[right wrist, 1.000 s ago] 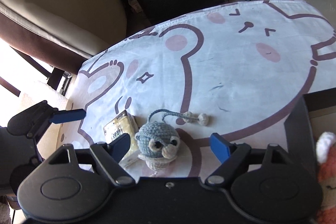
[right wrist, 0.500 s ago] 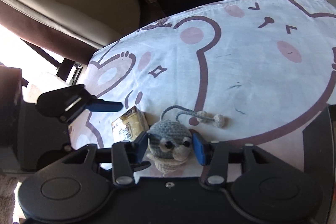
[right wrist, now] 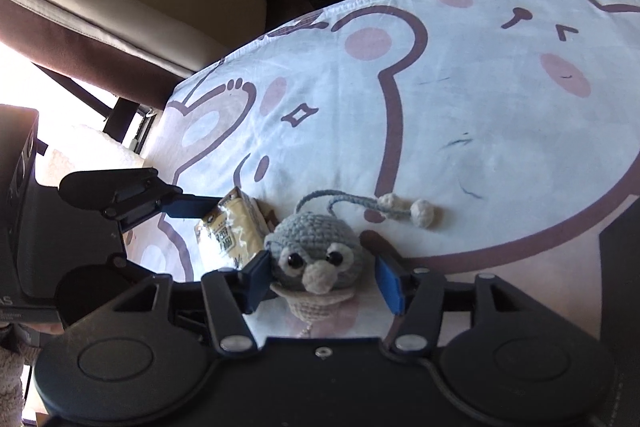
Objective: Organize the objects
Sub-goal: 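Close the left tool on the yellow tissue pack while the right tool grips the grey crocheted mouse, then lift the tissue pack with the left tool while the right tool carries the mouse over the black box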
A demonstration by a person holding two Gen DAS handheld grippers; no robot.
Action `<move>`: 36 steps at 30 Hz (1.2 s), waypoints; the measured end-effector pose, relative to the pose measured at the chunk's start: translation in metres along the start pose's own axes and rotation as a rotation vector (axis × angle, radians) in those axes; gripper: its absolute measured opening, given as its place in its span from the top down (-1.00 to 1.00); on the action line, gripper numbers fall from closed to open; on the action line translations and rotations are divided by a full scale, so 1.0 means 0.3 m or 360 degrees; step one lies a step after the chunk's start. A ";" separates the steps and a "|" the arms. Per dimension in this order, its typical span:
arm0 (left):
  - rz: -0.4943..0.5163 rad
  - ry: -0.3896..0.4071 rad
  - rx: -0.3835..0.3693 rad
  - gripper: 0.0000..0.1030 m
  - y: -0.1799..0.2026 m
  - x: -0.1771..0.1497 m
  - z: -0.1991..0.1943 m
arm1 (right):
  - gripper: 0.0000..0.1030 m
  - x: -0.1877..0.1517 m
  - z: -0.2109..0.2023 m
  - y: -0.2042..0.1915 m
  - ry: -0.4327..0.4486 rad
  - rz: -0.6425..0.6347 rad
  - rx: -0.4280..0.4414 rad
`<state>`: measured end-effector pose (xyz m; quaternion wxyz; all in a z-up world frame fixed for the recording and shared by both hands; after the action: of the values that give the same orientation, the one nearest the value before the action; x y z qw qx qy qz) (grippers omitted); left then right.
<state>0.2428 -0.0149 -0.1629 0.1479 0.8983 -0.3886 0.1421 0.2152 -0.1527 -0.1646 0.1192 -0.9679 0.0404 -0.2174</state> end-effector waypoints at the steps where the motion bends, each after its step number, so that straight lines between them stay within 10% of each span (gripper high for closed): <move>1: -0.0016 0.0012 0.0026 -0.47 -0.001 -0.005 -0.006 | 0.04 0.000 -0.004 -0.005 0.0008 -0.0002 0.0016; 36: -0.0824 0.0595 0.0429 -0.47 0.246 -0.065 -0.435 | 0.07 -0.083 -0.466 0.103 0.0400 -0.0016 -0.0216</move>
<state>0.1571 -0.0013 -0.0393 0.1277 0.9370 -0.0917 0.3120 0.1317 -0.2092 -0.0599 0.0463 -0.9391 0.0647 -0.3342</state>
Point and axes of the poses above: each gripper's, at about its wrist camera, not at the fingertips, and z roughly the way its jaws point, y to its right, x to its top, the point moved 3 cm from there along z, roughly the way its jaws point, and after that the axes turned 15 degrees about -x, right-handed, at the moved point
